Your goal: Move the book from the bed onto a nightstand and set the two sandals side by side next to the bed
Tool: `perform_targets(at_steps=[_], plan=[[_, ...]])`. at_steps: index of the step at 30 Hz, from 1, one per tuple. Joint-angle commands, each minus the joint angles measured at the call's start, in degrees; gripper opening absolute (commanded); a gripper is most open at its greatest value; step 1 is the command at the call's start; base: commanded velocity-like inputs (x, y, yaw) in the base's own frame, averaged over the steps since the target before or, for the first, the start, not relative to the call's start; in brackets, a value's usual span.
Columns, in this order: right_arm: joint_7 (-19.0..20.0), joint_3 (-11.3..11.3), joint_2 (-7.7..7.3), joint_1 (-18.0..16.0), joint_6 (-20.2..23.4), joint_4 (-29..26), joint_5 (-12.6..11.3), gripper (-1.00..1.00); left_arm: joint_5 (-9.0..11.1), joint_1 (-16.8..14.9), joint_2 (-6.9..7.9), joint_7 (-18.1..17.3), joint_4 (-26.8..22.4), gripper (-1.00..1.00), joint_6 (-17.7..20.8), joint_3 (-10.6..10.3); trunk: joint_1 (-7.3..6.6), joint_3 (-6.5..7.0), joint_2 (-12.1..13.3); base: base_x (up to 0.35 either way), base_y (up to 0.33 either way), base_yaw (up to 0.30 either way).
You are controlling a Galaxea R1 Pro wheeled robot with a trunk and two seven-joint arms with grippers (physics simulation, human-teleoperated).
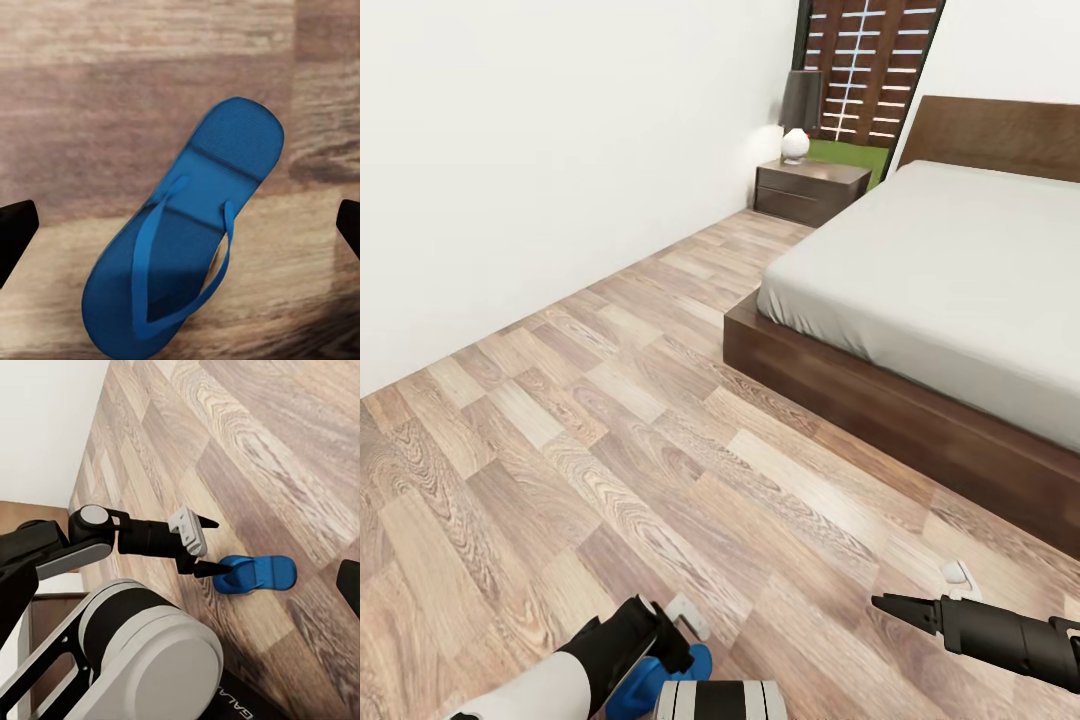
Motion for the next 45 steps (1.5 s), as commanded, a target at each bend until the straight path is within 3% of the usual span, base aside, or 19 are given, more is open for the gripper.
perform_targets(at_steps=[1, 7, 12, 45], plan=[[0.06, -0.02, -0.01, -0.02, 0.48, 0.0, -0.16, 1.0, -0.59, -0.02, -0.04, 0.11, 0.2, 1.0, 0.14, 0.05, -0.01, -0.04, -0.02, 0.0, 0.0, 0.0], [0.06, -0.02, -0.01, -0.02, 0.48, 0.0, -0.16, 1.0, -0.58, 0.0, -0.05, 0.65, 0.57, 1.0, 0.03, 0.05, -0.01, -0.04, -0.02, 0.0, 0.0, 0.0], [0.06, -0.02, -0.01, -0.02, 0.48, 0.0, -0.16, 1.0, -0.58, 0.0, -0.03, 0.87, 0.69, 1.0, -0.01, 0.05, 0.12, -1.15, -0.08, 0.0, 0.0, 0.0], [0.06, -0.02, -0.01, -0.02, 0.48, 0.0, -0.16, 1.0, -0.68, -0.03, 0.05, 2.2, 0.77, 1.0, -0.03, -0.29, 0.12, -1.15, -0.08, 0.0, 0.0, 0.0]])
